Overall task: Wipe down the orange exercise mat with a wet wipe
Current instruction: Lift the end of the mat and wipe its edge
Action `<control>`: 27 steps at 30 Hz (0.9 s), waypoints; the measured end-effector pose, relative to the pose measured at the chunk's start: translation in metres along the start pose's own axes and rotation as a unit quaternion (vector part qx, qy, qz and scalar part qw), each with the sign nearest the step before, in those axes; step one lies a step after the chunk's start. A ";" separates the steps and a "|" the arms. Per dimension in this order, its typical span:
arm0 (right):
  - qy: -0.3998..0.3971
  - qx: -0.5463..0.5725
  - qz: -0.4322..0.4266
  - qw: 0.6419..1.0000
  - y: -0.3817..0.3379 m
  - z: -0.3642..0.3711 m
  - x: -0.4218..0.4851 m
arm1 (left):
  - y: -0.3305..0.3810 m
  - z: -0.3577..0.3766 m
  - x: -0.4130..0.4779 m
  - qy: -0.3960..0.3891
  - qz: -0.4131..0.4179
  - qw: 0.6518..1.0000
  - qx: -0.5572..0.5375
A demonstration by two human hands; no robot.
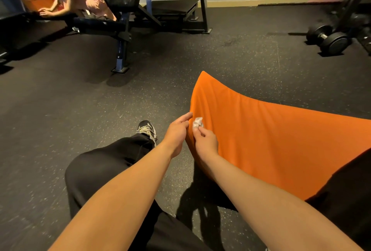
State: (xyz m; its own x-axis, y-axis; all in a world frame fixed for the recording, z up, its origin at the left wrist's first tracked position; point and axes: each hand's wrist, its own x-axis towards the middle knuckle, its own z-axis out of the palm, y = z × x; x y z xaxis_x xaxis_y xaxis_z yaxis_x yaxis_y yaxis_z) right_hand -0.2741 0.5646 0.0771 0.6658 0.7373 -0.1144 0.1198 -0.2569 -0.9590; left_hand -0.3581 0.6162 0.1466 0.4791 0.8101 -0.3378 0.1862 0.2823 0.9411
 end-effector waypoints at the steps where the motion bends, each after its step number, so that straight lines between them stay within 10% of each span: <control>1: 0.002 0.015 -0.017 1.000 -0.010 0.001 0.001 | -0.001 -0.001 0.001 -0.006 -0.005 1.000 0.002; 27: -0.019 0.040 -0.030 0.999 0.012 0.007 0.005 | -0.012 -0.001 -0.001 0.067 0.081 0.994 0.034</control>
State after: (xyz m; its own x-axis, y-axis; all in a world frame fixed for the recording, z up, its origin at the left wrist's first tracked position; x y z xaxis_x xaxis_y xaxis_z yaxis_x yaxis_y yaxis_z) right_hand -0.2748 0.5693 0.0634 0.6300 0.7739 -0.0644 0.0982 -0.1616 -0.9820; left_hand -0.3619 0.6130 0.1354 0.3897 0.9045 -0.1731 0.1766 0.1111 0.9780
